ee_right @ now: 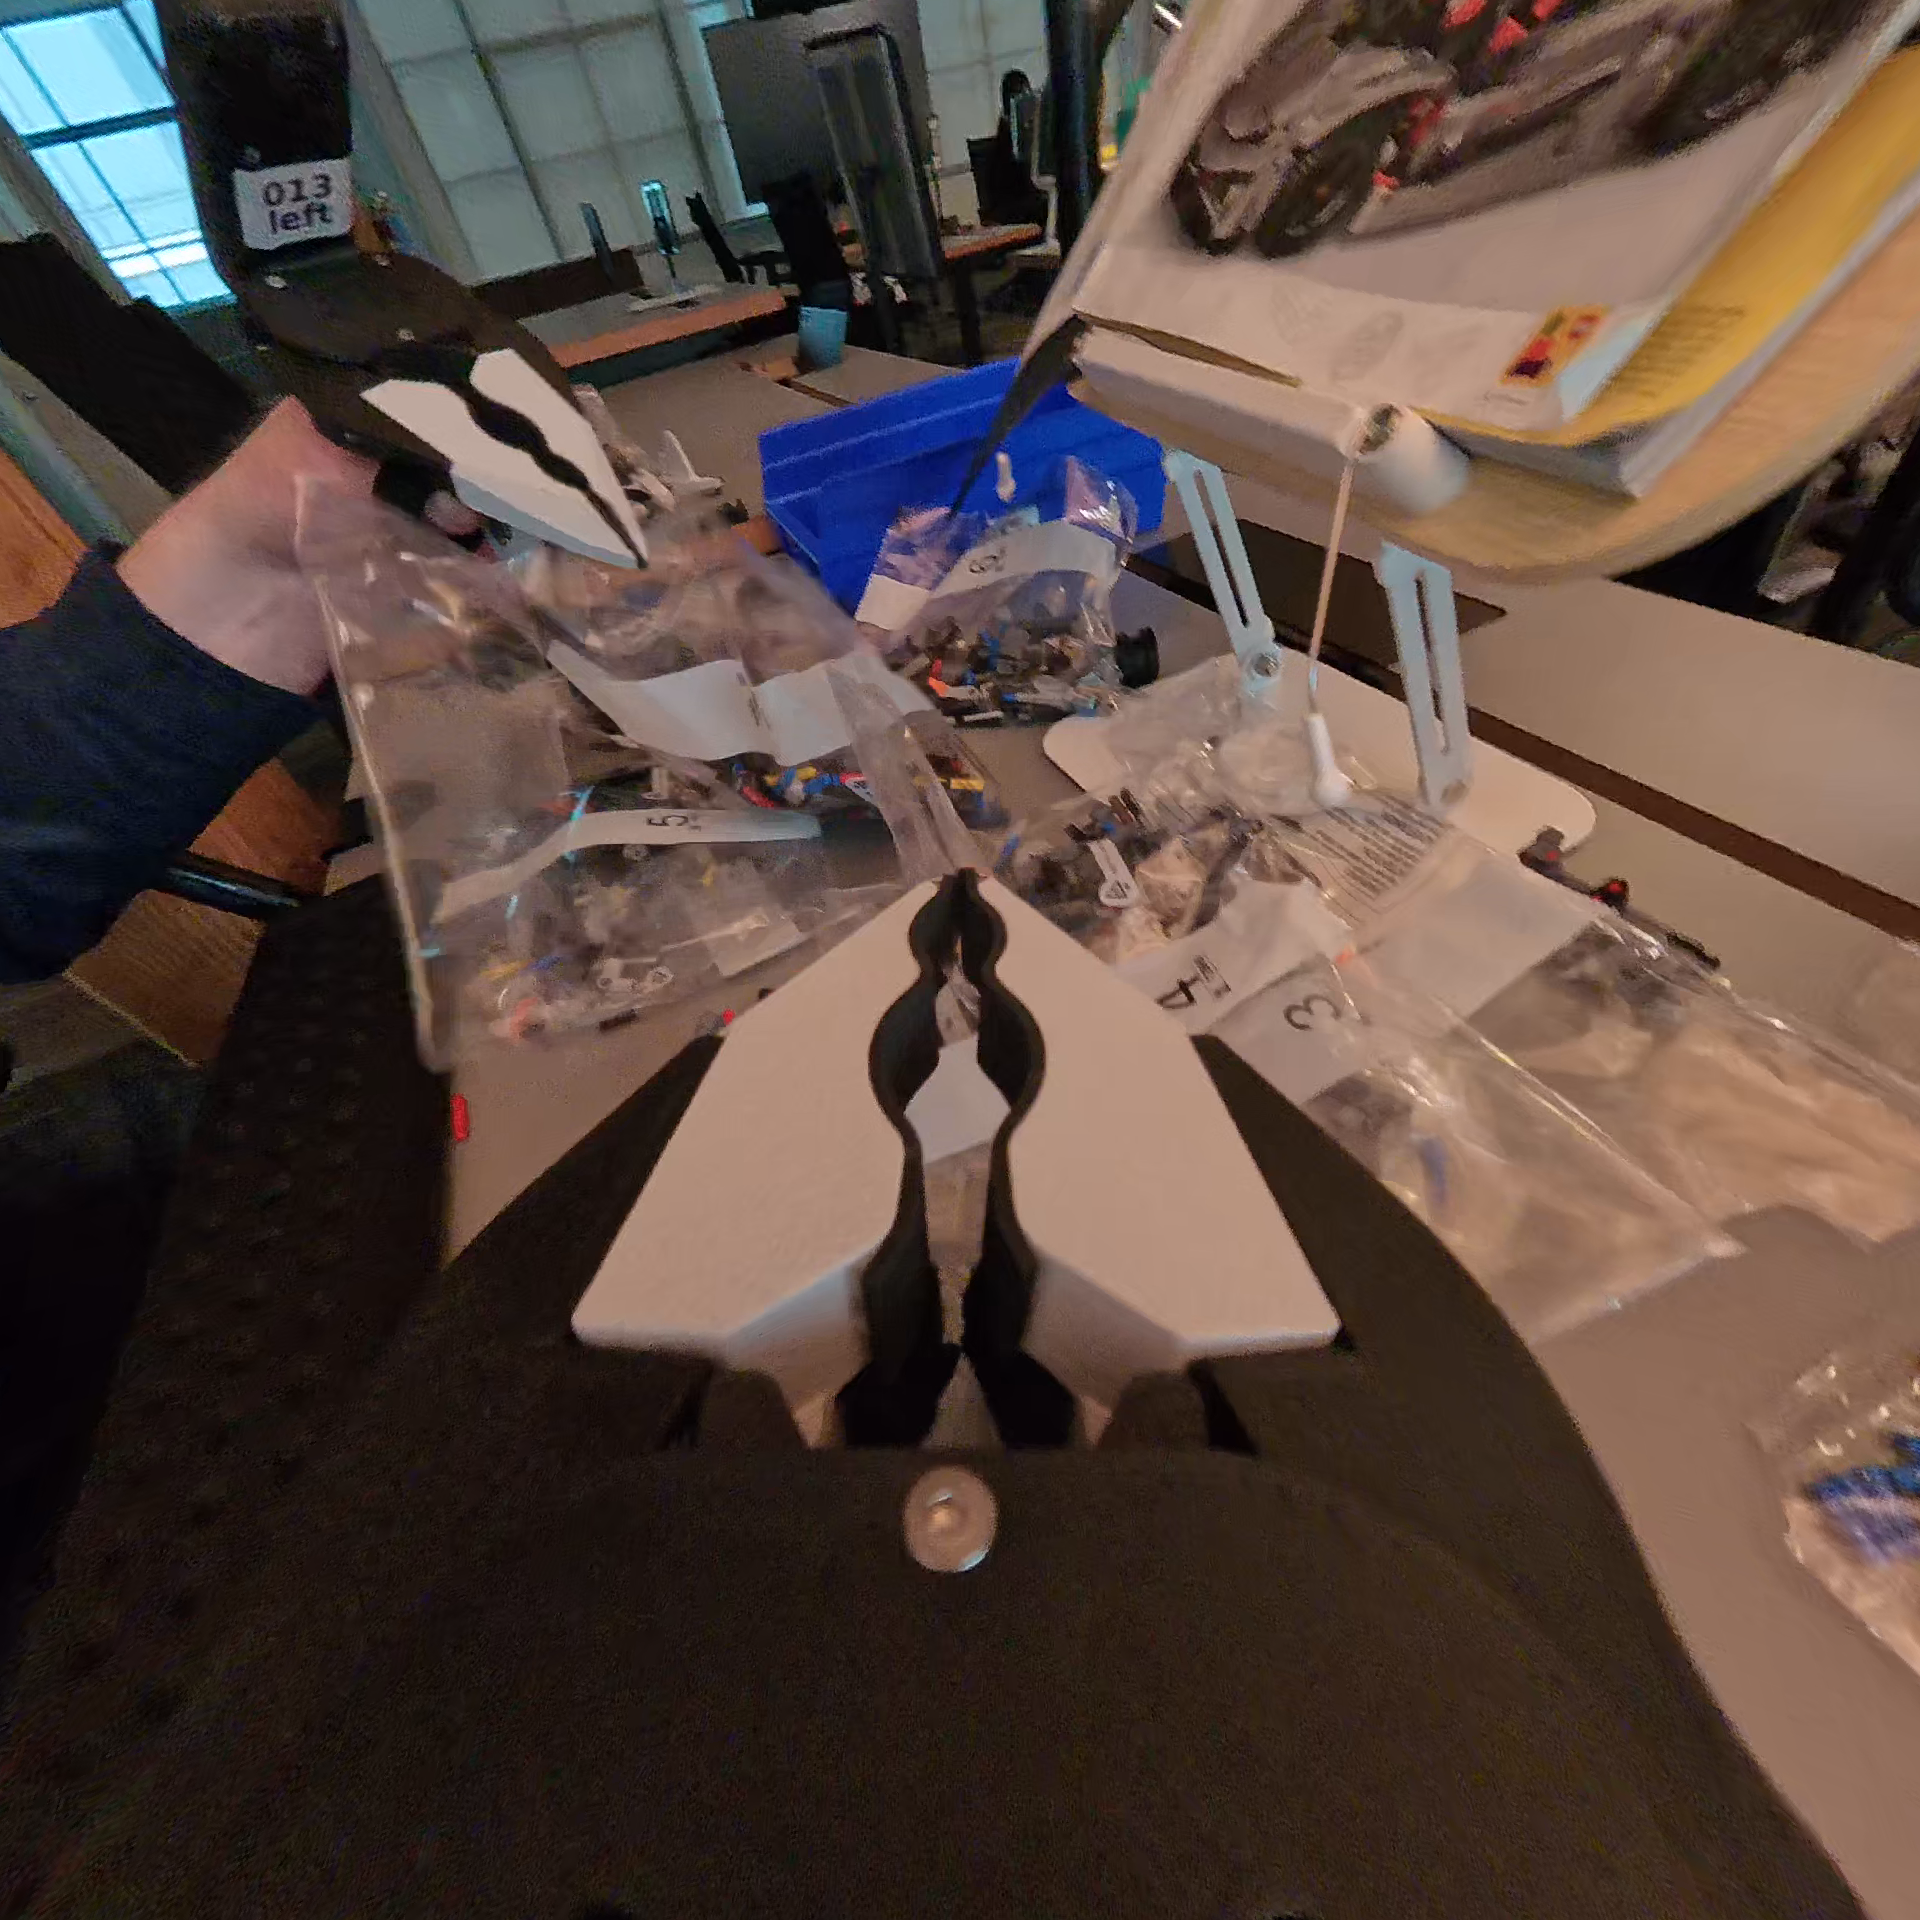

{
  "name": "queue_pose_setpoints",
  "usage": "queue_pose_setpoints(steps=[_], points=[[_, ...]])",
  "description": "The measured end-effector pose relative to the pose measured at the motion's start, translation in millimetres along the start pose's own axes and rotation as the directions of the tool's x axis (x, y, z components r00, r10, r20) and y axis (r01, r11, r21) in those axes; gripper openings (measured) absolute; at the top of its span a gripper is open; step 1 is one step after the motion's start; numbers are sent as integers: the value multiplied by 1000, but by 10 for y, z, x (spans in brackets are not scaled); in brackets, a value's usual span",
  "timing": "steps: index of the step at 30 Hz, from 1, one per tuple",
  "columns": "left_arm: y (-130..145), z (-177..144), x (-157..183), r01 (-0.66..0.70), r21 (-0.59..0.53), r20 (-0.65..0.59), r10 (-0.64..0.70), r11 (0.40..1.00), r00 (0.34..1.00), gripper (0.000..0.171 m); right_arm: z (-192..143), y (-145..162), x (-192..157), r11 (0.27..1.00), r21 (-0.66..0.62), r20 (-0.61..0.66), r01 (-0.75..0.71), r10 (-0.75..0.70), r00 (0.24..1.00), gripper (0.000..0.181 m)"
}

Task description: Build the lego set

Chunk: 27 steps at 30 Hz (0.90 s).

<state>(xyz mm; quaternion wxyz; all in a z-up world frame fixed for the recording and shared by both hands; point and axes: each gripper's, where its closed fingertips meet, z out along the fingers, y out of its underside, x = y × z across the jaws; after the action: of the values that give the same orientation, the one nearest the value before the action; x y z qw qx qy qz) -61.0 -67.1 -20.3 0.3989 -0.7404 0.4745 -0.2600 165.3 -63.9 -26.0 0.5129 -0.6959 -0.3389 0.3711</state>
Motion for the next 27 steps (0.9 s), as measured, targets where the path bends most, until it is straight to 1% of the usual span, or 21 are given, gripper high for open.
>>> queue_pose_setpoints(steps=[1, 3, 5, 8, 12, 14, 17, 19, 21, 22, 23, 25, 27], points=[[-46, -39, 7, -2, 15, 0, 2, 1000, 1000, 0, 19, -18, -37, 1000, 1, 8, 17, -17, 1000, 0], [-106, -77, 33, 42, 35, -57, -40, 999, 998, 0, 66, -19, -77, 999, -11, 20, 33, -33, 999, 0], [-160, -86, 70, 56, 68, -98, -49, 996, 994, 0, 109, -6, -94, 999, -20, 31, 29, -29, 999, 0], [32, 119, 232, 86, 19, -189, -81, 996, 979, 0, 135, -6, -121, 999, -22, 36, 34, -33, 999, 0], [148, 344, 492, 39, -29, -250, -45, 999, 967, 0, 156, 8, -120, 999, -27, 40, 35, -34, 999, 0], [205, 415, 598, 39, -58, -295, -55, 998, 954, 3, 164, 38, -106, 999, -35, 40, 29, -28, 999, 0], [247, 451, 595, 38, -62, -292, -55, 997, 955, 3, 156, 50, -92, 999, -37, 38, 26, -24, 999, 0], [208, 427, 530, 47, -34, -265, -54, 998, 963, 2, 144, 25, -109, 999, -26, 45, 25, -24, 999, 0], [197, 392, 540, 58, -28, -286, -64, 998, 956, 5, 138, -17, -152, 1000, -10, 59, 28, -27, 998, 0], [197, 381, 514, 54, -26, -268, -59, 998, 961, 4, 137, -33, -184, 1000, -5, 70, 30, -29, 997, 0], [208, 377, 487, 44, -32, -246, -50, 999, 968, 1, 132, -59, -235, 999, 1, 86, 37, -37, 996, 0], [223, 382, 502, 40, -45, -251, -50, 998, 967, 0, 130, -157, -373, 998, 16, 114, 66, -68, 991, 0], [224, 402, 498, 50, -47, -257, -60, 998, 965, 0, 172, -277, -538, 998, 36, 156, 59, -64, 986, 0]])
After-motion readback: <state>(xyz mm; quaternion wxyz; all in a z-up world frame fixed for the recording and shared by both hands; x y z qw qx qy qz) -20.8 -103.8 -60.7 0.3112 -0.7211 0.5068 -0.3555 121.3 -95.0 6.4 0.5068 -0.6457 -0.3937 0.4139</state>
